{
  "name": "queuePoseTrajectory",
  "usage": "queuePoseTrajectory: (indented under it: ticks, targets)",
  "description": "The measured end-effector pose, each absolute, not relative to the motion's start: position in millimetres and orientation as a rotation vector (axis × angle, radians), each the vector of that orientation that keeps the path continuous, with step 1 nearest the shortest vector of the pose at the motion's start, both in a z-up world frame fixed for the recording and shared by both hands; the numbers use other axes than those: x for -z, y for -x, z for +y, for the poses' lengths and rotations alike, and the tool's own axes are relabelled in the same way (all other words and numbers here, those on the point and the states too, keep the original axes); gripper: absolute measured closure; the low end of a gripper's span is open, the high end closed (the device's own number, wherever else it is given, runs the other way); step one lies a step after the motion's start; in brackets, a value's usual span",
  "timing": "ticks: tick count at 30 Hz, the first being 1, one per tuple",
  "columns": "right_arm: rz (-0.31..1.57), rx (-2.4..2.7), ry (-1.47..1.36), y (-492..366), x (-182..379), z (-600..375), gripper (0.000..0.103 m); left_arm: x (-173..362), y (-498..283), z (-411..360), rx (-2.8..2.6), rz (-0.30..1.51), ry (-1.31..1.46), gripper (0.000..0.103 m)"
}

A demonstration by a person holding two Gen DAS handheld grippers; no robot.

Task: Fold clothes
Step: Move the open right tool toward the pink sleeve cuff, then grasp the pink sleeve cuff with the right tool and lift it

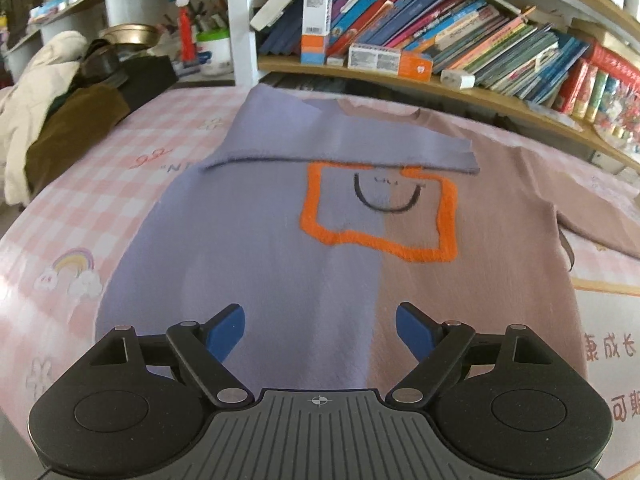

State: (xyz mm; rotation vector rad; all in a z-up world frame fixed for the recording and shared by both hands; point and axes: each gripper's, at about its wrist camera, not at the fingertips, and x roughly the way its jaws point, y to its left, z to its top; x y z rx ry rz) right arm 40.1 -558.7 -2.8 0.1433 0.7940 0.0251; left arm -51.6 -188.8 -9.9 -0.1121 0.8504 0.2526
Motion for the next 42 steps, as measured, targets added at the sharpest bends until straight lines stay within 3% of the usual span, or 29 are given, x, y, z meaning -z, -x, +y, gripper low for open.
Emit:
queuePoseTrajectory:
  ticks: [2, 7, 9, 26, 35, 42]
  targets:
    - [0.802, -0.021, -0.14, -54, 7, -576, 0.016, 10, 56, -196, -0.276, 0.86, 0.106, 0.017]
    - [0.855, -0.049, -0.259, -78, 23, -613, 0.043, 12, 67, -206, -0.345, 0.885, 0.108, 0.017]
    - [0.873, -0.059, -0.311, -86, 29, -623, 0.05, 13, 71, -210, -0.363, 0.895, 0.106, 0.017]
    - [0.825, -0.017, -0.596, -124, 45, -661, 0.057, 9, 87, -224, -0.417, 0.931, 0.073, 0.017]
    - [0.856, 0.036, -0.602, -125, 49, -673, 0.098, 9, 89, -226, -0.417, 0.925, 0.078, 0.017]
    - [0.774, -0.016, -0.589, -122, 27, -664, 0.098, 8, 92, -226, -0.41, 0.915, 0.076, 0.017]
